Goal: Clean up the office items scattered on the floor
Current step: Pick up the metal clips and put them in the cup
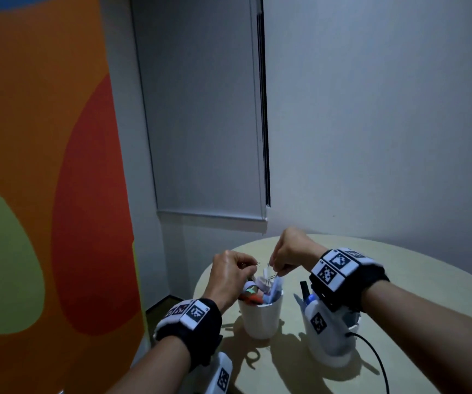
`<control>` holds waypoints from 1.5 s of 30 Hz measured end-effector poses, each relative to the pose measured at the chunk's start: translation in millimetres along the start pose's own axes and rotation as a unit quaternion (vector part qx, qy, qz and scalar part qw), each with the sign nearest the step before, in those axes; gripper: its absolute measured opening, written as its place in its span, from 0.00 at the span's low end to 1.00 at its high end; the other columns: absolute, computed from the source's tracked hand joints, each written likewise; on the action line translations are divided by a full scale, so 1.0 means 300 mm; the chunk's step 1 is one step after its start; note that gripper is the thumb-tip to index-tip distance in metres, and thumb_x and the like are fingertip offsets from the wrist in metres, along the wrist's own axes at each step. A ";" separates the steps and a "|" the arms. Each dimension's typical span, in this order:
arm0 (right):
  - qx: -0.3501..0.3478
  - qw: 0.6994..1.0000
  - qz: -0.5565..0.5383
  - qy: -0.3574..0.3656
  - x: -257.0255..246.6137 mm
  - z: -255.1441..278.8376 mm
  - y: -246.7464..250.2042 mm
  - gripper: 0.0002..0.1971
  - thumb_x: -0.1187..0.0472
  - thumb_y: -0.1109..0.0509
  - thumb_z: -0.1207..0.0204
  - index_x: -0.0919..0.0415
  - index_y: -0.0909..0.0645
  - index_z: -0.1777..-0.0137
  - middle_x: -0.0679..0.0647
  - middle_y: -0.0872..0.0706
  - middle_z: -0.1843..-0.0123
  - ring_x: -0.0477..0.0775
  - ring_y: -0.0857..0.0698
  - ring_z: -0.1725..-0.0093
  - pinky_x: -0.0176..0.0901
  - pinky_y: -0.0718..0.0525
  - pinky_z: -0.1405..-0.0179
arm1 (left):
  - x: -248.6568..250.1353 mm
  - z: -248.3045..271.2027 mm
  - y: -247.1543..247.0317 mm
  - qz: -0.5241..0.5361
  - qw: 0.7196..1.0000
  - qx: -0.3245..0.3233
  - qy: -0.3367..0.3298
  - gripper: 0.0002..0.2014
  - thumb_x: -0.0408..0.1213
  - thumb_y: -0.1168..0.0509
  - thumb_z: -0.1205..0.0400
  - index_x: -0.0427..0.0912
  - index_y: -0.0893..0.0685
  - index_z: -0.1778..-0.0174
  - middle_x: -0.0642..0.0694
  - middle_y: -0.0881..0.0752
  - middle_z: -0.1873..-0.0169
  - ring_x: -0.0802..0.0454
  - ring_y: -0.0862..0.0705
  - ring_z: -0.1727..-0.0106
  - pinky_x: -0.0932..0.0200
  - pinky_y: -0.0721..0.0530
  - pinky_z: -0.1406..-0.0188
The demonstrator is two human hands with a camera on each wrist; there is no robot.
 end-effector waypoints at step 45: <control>-0.419 0.890 0.159 0.080 0.331 0.322 -1.826 0.09 0.68 0.29 0.26 0.75 0.14 0.51 0.68 0.10 0.60 0.65 0.10 0.62 0.57 0.08 0.59 | -1.331 1.161 0.363 -0.113 0.897 -0.229 0.360 0.05 0.31 0.32 0.20 0.37 0.10 0.58 0.40 0.08 0.65 0.49 0.10 0.64 0.53 0.10 0.64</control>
Point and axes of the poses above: each hand's wrist, its own z-axis away from the middle knuckle, its own y-axis out of the back of the hand, x = y × z, the point moved 5 cm from there along -z, towards the middle knuckle
